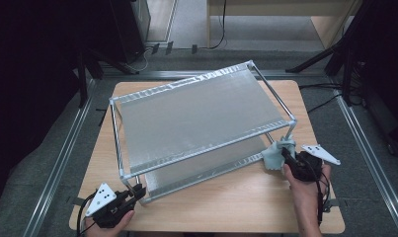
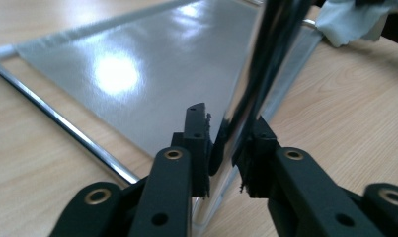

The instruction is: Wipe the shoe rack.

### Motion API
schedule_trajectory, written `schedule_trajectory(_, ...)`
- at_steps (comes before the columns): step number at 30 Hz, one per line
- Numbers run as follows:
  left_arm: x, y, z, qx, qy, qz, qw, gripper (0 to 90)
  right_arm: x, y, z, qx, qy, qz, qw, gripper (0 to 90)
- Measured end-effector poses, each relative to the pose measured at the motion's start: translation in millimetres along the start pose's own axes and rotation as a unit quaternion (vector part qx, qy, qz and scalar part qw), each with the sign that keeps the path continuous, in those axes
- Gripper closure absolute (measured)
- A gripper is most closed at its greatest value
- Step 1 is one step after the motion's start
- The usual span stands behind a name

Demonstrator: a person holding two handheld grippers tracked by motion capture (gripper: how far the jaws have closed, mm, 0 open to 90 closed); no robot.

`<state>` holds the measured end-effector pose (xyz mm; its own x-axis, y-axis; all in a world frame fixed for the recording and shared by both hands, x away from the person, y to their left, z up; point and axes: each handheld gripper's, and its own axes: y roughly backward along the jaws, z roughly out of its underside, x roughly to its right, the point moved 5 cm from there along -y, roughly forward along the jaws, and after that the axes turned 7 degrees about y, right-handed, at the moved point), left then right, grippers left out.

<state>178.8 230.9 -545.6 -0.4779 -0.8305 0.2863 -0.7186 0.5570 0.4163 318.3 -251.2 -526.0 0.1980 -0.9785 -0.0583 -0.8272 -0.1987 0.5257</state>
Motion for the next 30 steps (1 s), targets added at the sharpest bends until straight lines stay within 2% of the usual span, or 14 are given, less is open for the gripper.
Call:
schedule_trajectory(1, 0.0, 0.0, 0.0, 0.0, 0.0, 0.0, 1.0, 71.8, 0.0, 0.0, 0.0, 0.0, 0.0, 0.0, 1.0, 76.8)
schedule_trajectory(4, -1.7, 5.5, -7.1, 0.018, 0.011, -0.003, 0.9998, 69.8, -8.2, 30.8, -27.7, 0.058, 0.005, -0.019, 0.9981, 75.7)
schedule_trajectory(5, -1.4, 6.9, -7.8, 0.021, 0.012, 0.004, 0.9997, 71.2, -8.9, 36.4, -31.8, 0.065, 0.005, -0.018, 0.9977, 75.9)
schedule_trajectory(6, -0.6, 8.0, -8.3, 0.023, 0.011, 0.007, 0.9996, 75.8, -9.0, 44.1, -37.1, 0.075, 0.005, -0.017, 0.997, 76.3)
schedule_trajectory(8, 2.5, 7.6, -8.4, 0.016, -0.004, 0.009, 0.9998, 77.1, -9.4, 60.1, -48.4, 0.098, 0.004, -0.019, 0.995, 77.0)
schedule_trajectory(11, 7.8, 5.3, -8.2, 0.007, -0.025, 0.009, 0.9996, 78.5, -13.9, 83.0, -67.9, 0.139, 0.005, -0.023, 0.9901, 77.5)
schedule_trajectory(14, 9.8, 4.3, -7.4, 0.005, -0.033, 0.01, 0.9994, 78.9, -26.3, 96.6, -92.2, 0.181, 0.024, -0.035, 0.9825, 77.7)
schedule_trajectory(15, 9.8, 4.4, -7.3, 0.005, -0.033, 0.011, 0.9994, 78.9, -30.2, 96.9, -101.4, 0.194, 0.033, -0.036, 0.9798, 77.7)
schedule_trajectory(17, 9.8, 4.6, -7.2, 0.005, -0.033, 0.013, 0.9994, 78.9, -35.2, 89.6, -117.8, 0.206, 0.042, -0.033, 0.9772, 77.8)
schedule_trajectory(19, 10.9, 4.8, -6.3, 0.005, -0.031, 0.017, 0.9993, 78.9, -37.3, 72.2, -128.7, 0.191, 0.046, -0.039, 0.9798, 76.9)
schedule_trajectory(22, 12.8, 4.0, -5.8, 0.004, -0.03, 0.023, 0.9993, 78.9, -43.1, 47.2, -129.7, 0.16, 0.051, -0.045, 0.9848, 59.4)
schedule_trajectory(23, 14.0, 3.3, -5.7, 0.004, -0.032, 0.026, 0.9992, 78.8, -46.8, 42.5, -127.1, 0.152, 0.052, -0.046, 0.986, 59.0)
schedule_trajectory(27, 24.3, -2.1, -4.8, 0.0, -0.037, 0.04, 0.9985, 78.9, -65.8, 34.5, -110.5, 0.142, 0.058, -0.075, 0.9852, 75.9)
schedule_trajectory(30, 32.8, -6.4, -4.3, -0.001, -0.036, 0.044, 0.9984, 78.9, -85.2, 33.8, -99.7, 0.15, 0.08, -0.082, 0.982, 77.3)
